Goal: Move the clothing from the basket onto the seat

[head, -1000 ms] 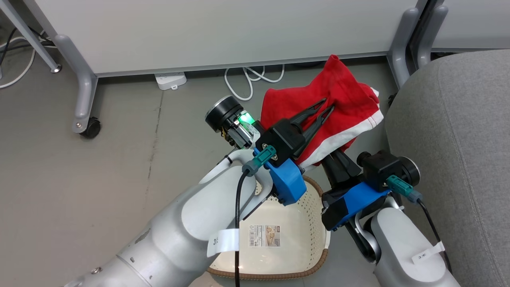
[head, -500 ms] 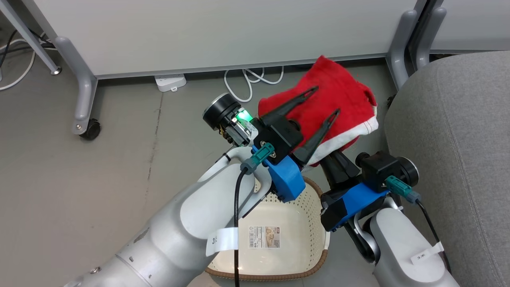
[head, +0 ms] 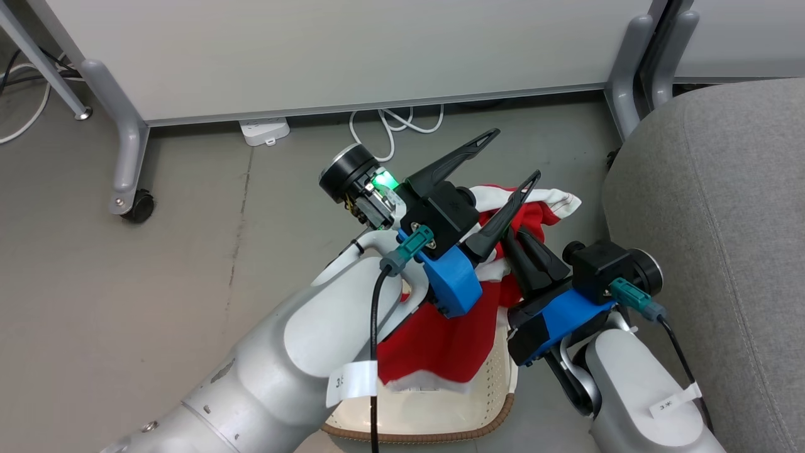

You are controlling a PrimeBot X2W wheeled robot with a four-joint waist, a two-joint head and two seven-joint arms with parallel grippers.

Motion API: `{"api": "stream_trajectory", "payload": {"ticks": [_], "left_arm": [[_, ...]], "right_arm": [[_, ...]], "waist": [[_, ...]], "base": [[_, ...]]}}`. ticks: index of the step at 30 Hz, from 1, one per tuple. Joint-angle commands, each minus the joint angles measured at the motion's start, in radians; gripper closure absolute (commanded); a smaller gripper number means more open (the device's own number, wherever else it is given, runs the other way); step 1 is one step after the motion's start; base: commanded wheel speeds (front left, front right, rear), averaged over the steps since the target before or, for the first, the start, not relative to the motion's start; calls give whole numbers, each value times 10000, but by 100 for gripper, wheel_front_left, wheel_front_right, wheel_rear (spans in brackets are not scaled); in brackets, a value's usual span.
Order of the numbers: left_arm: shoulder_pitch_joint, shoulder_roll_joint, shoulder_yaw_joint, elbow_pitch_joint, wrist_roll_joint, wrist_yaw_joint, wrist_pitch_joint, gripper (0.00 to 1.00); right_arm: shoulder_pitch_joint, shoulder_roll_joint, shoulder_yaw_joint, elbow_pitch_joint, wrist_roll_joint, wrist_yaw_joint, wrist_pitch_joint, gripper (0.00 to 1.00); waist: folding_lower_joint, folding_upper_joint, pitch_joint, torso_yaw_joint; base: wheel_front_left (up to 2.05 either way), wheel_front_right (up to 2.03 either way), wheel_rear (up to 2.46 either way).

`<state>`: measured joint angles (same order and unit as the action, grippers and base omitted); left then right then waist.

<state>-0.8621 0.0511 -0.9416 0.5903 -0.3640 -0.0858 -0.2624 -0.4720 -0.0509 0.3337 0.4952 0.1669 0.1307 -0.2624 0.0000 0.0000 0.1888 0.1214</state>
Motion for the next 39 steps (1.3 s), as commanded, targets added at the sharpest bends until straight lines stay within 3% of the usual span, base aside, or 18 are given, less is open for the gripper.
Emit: {"api": "stream_trajectory", "payload": {"ticks": [1, 15, 39], "left_arm": [[73, -10, 77, 17, 31, -13, -33, 0], [-154, 75, 129, -41, 282, 16, -33, 0], [-20, 470, -193, -192, 433, 50, -27, 0]], "right_arm": [[-1, 9, -34, -9, -59, 1, -37, 100], [-247, 4, -543, -510, -360, 1, -37, 100], [153, 4, -2983, -1831, -632, 1, -37, 100]], "waist": [[0, 0, 6, -18], [0, 0, 515, -752], [0, 0, 1736, -3231]], "base": [[0, 0, 0], [0, 0, 0], [0, 0, 0]]}}
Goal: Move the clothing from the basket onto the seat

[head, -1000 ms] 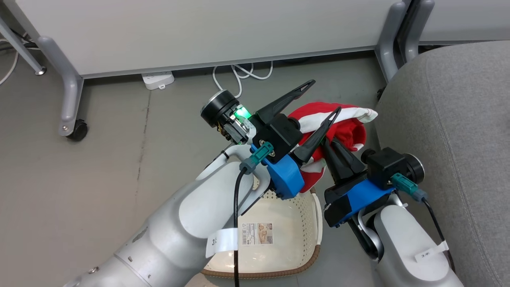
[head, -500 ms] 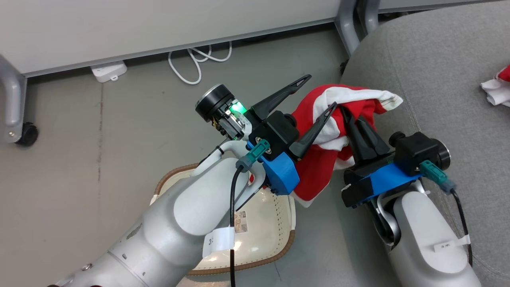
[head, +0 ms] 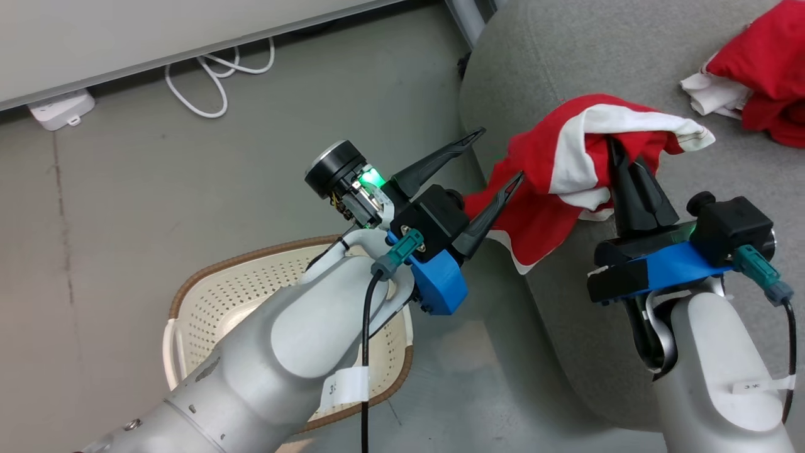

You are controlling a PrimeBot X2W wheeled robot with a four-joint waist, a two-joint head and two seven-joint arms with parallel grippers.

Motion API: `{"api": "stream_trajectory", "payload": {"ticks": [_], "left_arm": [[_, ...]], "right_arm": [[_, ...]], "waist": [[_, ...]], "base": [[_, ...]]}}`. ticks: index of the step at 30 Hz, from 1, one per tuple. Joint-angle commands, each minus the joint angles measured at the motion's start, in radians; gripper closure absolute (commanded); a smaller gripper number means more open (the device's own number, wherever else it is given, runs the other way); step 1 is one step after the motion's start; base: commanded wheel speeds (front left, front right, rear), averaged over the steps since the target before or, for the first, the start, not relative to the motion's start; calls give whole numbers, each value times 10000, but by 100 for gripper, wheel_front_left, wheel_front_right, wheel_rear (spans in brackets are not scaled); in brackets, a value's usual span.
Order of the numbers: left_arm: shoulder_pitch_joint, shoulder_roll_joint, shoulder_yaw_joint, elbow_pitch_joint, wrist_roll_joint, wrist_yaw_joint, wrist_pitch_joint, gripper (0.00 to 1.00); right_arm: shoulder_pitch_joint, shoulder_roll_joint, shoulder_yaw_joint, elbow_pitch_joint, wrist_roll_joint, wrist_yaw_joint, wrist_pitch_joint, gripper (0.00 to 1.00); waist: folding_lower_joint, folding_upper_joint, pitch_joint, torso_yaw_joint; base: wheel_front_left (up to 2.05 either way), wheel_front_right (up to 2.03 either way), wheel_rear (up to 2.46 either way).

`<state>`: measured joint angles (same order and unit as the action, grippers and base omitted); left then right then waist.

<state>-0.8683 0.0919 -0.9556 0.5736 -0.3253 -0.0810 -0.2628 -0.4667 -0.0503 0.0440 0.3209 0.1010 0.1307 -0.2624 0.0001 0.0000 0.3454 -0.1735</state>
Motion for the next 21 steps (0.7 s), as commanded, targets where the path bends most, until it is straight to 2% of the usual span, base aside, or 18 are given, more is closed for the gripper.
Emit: {"api": "stream_trajectory", "payload": {"ticks": [1, 15, 21], "left_arm": [[58, 73, -83, -24, 48, -6, -22, 0], [301, 169, -429, -78, -14, 17, 12, 0], [340, 177, -462, -71, -55, 31, 0, 0]], "right_arm": [[149, 0, -158, -151, 30, 1, -39, 100], [809, 0, -1017, -698, 179, 1, -37, 100], [936, 0, -1021, -734, 248, 1, -37, 100]], "waist": [[-1, 0, 205, -372], [-1, 0, 476, -1280], [-1, 0, 506, -1361]], "base": [[0, 0, 0], [0, 0, 0], [0, 0, 0]]}}
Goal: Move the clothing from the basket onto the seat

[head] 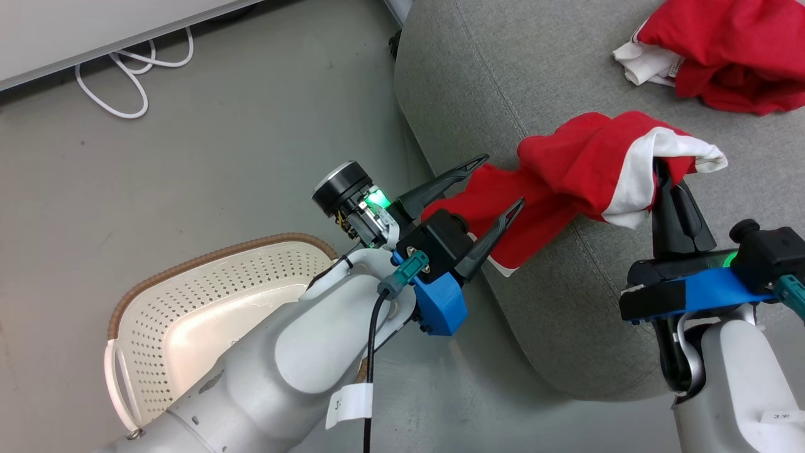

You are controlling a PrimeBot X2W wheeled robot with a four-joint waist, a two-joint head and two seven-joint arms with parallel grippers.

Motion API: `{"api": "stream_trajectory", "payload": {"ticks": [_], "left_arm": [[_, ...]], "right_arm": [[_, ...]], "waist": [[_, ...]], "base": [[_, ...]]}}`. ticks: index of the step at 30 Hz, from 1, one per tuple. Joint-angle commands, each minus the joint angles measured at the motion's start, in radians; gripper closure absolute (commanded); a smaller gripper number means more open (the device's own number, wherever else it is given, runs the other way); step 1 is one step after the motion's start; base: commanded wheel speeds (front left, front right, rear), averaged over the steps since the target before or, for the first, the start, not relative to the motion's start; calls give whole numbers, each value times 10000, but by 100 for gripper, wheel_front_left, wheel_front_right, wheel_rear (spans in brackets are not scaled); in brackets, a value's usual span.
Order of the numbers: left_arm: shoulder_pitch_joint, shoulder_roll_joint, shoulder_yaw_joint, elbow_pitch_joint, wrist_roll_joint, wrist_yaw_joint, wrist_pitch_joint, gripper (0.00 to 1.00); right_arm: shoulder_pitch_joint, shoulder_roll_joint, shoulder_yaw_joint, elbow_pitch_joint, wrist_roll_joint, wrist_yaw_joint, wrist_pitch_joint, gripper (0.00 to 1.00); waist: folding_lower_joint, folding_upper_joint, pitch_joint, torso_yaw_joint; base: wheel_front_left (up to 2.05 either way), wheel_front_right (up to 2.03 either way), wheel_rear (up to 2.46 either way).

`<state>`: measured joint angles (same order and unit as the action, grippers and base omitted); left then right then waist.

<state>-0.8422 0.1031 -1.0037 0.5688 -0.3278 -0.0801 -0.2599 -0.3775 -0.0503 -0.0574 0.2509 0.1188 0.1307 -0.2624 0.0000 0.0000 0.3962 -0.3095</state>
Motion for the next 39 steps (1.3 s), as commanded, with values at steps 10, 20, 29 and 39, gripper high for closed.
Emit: {"api": "stream_trajectory", "payload": {"ticks": [10, 20, 29, 39], "left_arm": [[28, 91, 8, -67, -88, 62, -44, 0], [-332, 324, 103, -313, -7, 216, -34, 0], [-889, 751, 59, -734, 208, 255, 318, 0], [-1658, 1202, 51, -1455, 495, 308, 810, 0]], "right_arm": [[-303, 0, 117, -131, -90, 1, -37, 100], [-2291, -519, 155, -628, -674, 1, -37, 100], [-5115, -1875, -1125, -1287, -747, 1, -37, 100], [-6575, -3836, -3689, -717, -408, 1, -34, 100]], "waist": [[0, 0, -31, 77], [0, 0, 649, 81], [0, 0, 2067, 35], [0, 0, 3689, 100]], "base": [[0, 0, 0], [0, 0, 0], [0, 0, 0], [0, 0, 0]]}}
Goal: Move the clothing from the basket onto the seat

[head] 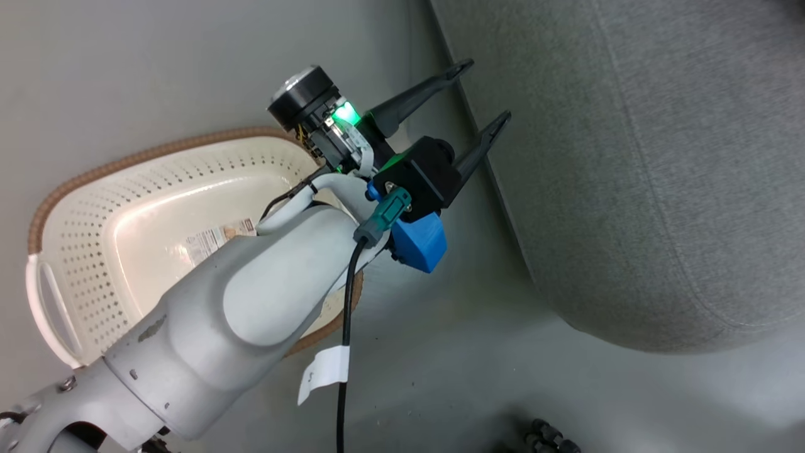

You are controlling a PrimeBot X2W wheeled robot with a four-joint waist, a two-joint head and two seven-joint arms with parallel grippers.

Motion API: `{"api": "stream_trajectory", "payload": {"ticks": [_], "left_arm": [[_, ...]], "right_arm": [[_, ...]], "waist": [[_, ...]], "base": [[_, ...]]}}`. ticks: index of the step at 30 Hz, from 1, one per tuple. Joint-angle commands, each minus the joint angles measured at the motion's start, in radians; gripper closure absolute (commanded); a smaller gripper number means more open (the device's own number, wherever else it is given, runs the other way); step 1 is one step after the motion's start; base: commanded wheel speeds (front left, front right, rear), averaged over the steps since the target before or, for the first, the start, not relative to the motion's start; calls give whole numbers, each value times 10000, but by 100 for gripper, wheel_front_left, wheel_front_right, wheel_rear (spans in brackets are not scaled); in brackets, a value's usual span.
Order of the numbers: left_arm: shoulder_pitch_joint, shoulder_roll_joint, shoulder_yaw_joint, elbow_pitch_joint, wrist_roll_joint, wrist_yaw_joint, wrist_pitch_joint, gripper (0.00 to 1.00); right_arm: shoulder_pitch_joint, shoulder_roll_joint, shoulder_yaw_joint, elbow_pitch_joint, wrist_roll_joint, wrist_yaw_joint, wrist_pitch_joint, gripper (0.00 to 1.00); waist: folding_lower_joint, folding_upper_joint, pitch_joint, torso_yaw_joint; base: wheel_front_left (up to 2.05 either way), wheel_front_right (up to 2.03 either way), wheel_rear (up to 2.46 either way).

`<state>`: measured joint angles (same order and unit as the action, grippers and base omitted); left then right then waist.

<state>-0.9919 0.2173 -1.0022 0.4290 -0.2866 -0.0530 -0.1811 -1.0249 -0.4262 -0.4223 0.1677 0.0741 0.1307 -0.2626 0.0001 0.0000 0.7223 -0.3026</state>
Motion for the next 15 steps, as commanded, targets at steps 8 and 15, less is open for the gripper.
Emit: {"api": "stream_trajectory", "payload": {"ticks": [8, 15], "left_arm": [[-570, 351, -22, -539, 231, 73, 346, 0], [-616, 513, -75, -782, 230, 164, 456, 0]], "right_arm": [[232, -857, -431, 2007, -268, 1, -34, 100], [294, -461, -603, 3203, -620, 1, -34, 100]], "waist": [[-1, 0, 1314, 193], [-1, 0, 1647, 326]], "base": [[0, 0, 0], [0, 0, 0]]}}
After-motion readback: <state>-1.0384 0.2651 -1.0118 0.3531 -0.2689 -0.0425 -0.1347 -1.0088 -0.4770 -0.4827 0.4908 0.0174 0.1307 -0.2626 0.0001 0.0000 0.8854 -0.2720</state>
